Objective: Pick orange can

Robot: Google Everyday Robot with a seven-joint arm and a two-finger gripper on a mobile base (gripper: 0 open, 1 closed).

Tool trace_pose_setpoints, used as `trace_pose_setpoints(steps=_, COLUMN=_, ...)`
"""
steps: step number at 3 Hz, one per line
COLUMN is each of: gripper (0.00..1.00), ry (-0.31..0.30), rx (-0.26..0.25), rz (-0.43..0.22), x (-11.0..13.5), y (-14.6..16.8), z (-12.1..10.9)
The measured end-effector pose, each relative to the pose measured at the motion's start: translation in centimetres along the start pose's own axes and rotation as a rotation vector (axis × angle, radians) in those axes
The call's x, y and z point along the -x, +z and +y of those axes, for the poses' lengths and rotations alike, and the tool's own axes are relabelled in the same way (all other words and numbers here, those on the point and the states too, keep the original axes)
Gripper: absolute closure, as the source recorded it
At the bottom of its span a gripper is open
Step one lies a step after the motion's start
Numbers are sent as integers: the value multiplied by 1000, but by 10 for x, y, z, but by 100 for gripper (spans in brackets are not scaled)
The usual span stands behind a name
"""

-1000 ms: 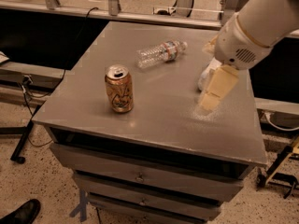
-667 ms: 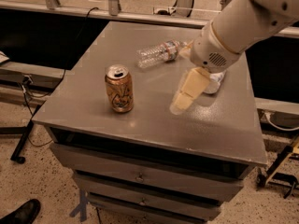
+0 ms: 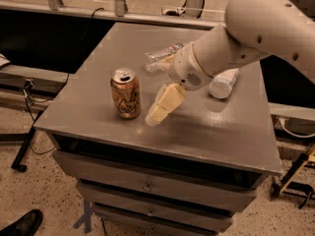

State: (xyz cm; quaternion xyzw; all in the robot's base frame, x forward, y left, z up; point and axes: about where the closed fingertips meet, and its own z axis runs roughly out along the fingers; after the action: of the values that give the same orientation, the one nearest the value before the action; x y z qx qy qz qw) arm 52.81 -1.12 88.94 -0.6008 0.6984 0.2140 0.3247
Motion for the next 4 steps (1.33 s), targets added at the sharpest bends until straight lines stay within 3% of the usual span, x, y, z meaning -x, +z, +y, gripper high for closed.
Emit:
trace_pose_setpoints(steps=1, gripper=0, ry=3, rx=24, rz=-102, x=17, y=28, z=0)
trace_pose_setpoints(steps=2, gripper=16, ry=29, rx=64, rz=-203, x=32, y=54, z=3)
trace_pose_setpoints(steps=3, gripper=40, ry=60, rx=102, rz=-276, x=50, y=72, z=9)
trace_pose_setpoints(steps=4, gripper=64, ry=79, rx=99, rz=-316, x=58, y=69, z=3)
